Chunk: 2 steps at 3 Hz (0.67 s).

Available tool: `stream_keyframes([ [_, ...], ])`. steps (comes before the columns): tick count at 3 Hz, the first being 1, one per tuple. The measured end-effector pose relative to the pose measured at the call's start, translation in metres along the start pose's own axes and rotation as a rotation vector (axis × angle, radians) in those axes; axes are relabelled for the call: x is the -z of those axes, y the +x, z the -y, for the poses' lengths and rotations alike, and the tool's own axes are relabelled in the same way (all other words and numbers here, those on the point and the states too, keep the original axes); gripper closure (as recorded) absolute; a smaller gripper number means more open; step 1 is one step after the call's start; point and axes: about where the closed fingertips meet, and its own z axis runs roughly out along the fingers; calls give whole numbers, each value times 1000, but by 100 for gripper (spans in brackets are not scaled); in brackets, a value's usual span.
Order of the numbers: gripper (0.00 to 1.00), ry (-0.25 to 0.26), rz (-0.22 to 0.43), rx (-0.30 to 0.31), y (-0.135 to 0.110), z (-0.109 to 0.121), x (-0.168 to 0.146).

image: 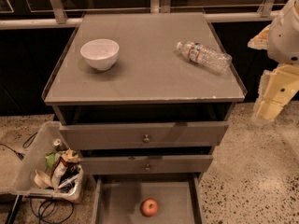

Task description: Pick apple from bottom drawer and place on counter

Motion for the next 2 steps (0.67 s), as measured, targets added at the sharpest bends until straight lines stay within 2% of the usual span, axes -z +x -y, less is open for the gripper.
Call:
stream_keyframes([
  [1,0,0,0,0,0,0,0],
  [2,0,-10,23,2,4,-7,-13],
])
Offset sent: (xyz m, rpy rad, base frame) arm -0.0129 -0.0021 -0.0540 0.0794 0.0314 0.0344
